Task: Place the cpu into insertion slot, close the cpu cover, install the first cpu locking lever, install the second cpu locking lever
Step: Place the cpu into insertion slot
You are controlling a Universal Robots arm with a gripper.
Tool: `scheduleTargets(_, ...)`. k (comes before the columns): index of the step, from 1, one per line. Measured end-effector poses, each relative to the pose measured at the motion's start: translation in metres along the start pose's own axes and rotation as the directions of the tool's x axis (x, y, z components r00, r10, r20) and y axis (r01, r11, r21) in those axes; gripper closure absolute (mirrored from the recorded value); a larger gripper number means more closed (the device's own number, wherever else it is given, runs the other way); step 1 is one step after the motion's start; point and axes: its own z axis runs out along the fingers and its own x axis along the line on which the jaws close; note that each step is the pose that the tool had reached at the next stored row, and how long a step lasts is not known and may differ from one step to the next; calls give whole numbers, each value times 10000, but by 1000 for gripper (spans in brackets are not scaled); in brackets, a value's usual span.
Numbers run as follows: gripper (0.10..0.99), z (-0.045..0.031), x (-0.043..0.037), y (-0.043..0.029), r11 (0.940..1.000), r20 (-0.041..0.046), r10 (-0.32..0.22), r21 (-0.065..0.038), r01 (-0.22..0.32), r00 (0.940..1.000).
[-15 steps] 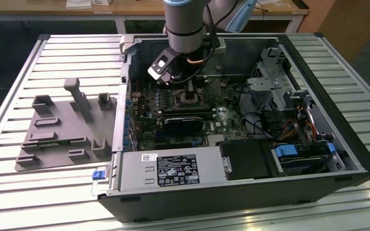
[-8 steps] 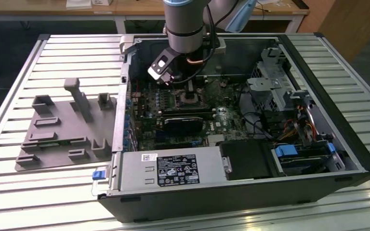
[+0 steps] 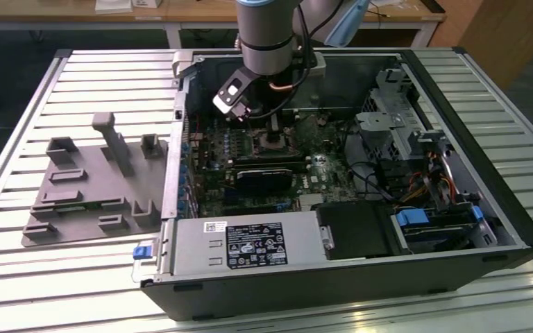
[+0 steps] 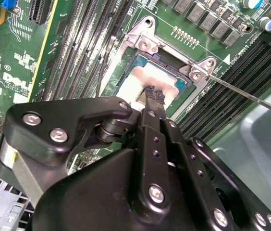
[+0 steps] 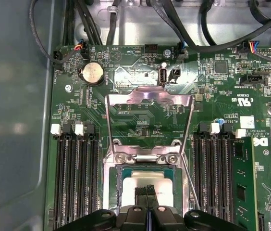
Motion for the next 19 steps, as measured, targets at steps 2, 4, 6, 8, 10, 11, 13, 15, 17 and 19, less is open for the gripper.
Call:
scheduleTargets(2, 973, -2, 0, 0, 10000, 0, 0, 0, 0, 10000)
scheduleTargets(4, 918, -3, 0, 0, 10000, 1, 0, 0, 0, 10000)
scheduleTargets(6, 796, -4, 0, 1, 10000, 0, 0, 0, 0, 10000)
scheduleTargets(8, 737, -6, 0, 1, 10000, 1, 0, 0, 0, 10000)
scheduleTargets(10, 678, -8, 0, 1, 10000, 1, 0, 0, 0, 10000)
scheduleTargets(11, 620, -9, 0, 1, 10000, 1, 0, 0, 0, 10000)
scheduleTargets(13, 557, -10, 0, 1, 10000, 0, 1, 0, -1, 10000)
scheduleTargets(15, 557, -11, 0, 1, 10000, 1, 0, 0, 0, 10000)
scheduleTargets(17, 557, -11, 0, 1, 10000, 4, -1, 2, 1, 10000)
scheduleTargets(19, 557, -4, 0, 0, 10000, 48, -5, 0, 5, 10000)
